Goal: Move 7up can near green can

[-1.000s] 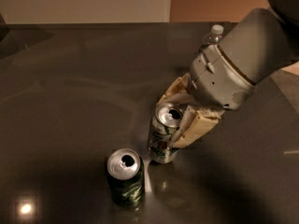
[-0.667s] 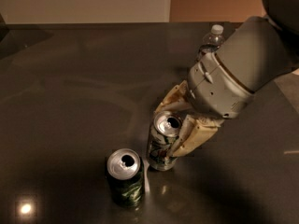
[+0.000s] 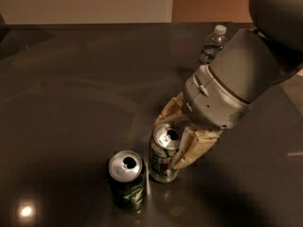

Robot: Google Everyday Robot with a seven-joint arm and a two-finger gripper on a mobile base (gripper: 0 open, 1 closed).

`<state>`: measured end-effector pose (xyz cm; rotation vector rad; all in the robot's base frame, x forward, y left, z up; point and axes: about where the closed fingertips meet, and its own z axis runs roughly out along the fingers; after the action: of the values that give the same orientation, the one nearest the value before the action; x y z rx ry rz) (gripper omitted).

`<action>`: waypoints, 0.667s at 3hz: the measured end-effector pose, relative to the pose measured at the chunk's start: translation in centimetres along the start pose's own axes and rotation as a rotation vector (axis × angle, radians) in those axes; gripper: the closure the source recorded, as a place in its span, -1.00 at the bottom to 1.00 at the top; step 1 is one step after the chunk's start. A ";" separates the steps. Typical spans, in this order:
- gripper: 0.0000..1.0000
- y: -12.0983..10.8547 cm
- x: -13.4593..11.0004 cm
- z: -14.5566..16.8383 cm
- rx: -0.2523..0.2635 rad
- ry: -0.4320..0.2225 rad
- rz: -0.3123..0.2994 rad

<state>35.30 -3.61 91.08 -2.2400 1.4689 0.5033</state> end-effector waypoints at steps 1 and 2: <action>-0.28 0.1 0.1 0.5 -0.022 0.009 -0.005; -0.78 0.3 0.3 0.9 -0.036 0.016 -0.007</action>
Offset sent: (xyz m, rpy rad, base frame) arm -0.0020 -0.0013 -0.0184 -0.0402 0.0457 0.0322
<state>35.09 -3.49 90.16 -2.2816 1.4711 0.5147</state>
